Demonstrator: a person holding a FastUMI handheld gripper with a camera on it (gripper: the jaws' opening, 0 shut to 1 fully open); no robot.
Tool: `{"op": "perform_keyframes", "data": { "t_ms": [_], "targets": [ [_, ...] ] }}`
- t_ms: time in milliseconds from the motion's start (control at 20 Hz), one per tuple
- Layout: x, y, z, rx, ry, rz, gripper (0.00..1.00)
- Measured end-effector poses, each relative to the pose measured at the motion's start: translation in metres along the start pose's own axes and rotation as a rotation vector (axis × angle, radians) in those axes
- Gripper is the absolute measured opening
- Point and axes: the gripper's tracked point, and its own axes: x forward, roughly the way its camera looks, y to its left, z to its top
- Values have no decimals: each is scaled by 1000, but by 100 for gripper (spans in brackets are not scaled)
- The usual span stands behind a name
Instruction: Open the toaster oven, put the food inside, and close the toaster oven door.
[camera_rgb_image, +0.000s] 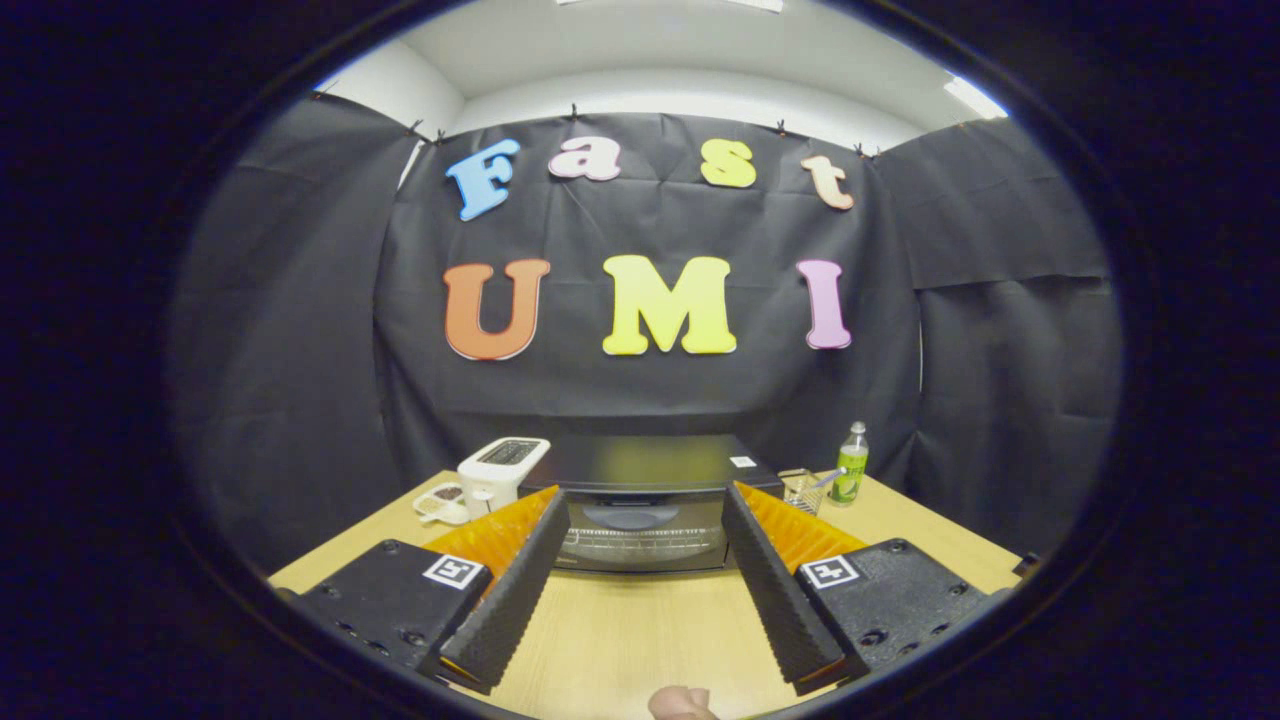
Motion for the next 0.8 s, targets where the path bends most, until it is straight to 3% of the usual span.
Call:
{"op": "perform_keyframes", "data": {
  "t_ms": [150, 350, 800],
  "targets": [
    [-30, -6, 38, 59, -53, -4, 100],
    [-58, -26, 63, 24, -68, -68, 100],
    [-99, 5, 106, -19, -142, 1, 100]
  ]
}}
